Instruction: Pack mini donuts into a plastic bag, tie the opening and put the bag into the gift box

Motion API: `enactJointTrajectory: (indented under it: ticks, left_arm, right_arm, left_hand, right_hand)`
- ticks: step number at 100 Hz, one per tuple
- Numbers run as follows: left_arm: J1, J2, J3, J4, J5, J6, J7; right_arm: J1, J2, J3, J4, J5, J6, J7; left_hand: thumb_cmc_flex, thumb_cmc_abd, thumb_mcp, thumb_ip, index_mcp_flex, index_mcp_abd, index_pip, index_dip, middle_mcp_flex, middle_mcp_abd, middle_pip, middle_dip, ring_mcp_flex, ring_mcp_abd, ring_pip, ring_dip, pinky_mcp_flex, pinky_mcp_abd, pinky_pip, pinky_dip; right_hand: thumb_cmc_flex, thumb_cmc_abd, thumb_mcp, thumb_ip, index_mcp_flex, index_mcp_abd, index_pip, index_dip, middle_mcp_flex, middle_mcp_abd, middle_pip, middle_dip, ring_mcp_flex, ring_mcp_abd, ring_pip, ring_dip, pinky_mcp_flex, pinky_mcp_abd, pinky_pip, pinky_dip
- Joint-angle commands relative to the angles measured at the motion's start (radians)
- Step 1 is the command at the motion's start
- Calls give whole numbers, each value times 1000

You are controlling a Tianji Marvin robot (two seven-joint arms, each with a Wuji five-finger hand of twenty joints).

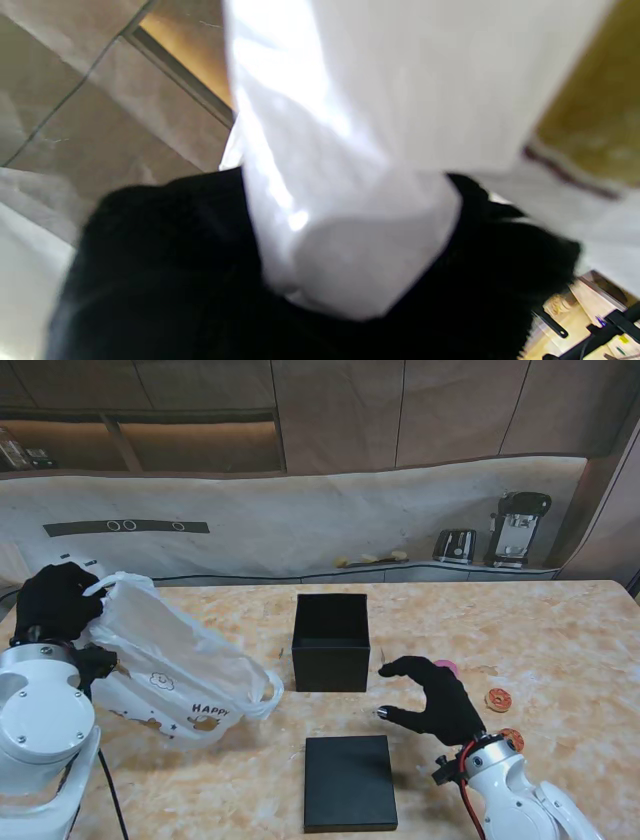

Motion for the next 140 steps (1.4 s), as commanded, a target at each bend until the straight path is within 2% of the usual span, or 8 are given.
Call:
enactJointTrajectory:
  ticks: [1, 33, 57, 115, 140]
  left_arm:
    - [12, -3, 7, -44, -12, 4, -19]
    - [63, -1, 1, -186, -69, 27, -53]
    - [35, -5, 20, -206, -138, 80, -71]
    - [-35, -48, 189, -221, -270, 148, 31]
    - [-92, -82, 284, -220, -318, 195, 103]
  right_arm:
    - [-19, -7, 4, -11, -5, -9, 5]
    - [-45, -8, 33, -22, -20, -27, -6]
    - [-48, -10, 39, -22, -27, -32, -23]
    - [-80, -14, 97, -42, -65, -42, -57]
    - [-84, -17, 114, -47, -81, -42, -75]
  left_hand:
    - [18, -30, 70, 29, 23, 18, -14, 11, 104, 12, 110, 15, 26, -88, 53, 2, 30, -12, 69, 25]
    - [25, -38, 68, 31, 33, 27, -21, 10, 109, 23, 112, 12, 26, -89, 69, -1, 32, -18, 81, 47]
    - [30, -35, 60, 29, 34, 34, -30, 12, 111, 29, 111, 10, 25, -92, 73, -6, 34, -27, 85, 58]
    - [41, -24, 37, 26, 30, 39, -43, 16, 100, 34, 103, 9, 25, -96, 65, -16, 33, -28, 78, 68]
    - [42, -17, 28, 24, 27, 37, -46, 17, 95, 35, 100, 9, 24, -95, 59, -18, 33, -26, 72, 69]
  right_hand:
    - [-26, 17, 11, 10, -4, -4, -16, -3, -10, -11, -6, 3, 0, -31, -7, -11, -12, 0, -18, 12]
    - [-25, 16, 9, 10, 6, 3, -14, -2, -8, -10, -7, 3, 0, -31, -8, -12, -12, 0, -18, 12]
    - [-24, 15, 9, 10, 7, 4, -17, -3, -8, -11, -7, 3, 1, -32, -7, -12, -12, 1, -18, 13]
    - [-23, 14, 9, 11, 7, 5, -19, -2, -2, -10, -8, 4, 0, -31, -9, -12, -13, 1, -19, 12]
    - [-22, 14, 9, 11, 7, 6, -20, -1, -1, -9, -9, 4, 0, -30, -9, -12, -12, 1, -19, 12]
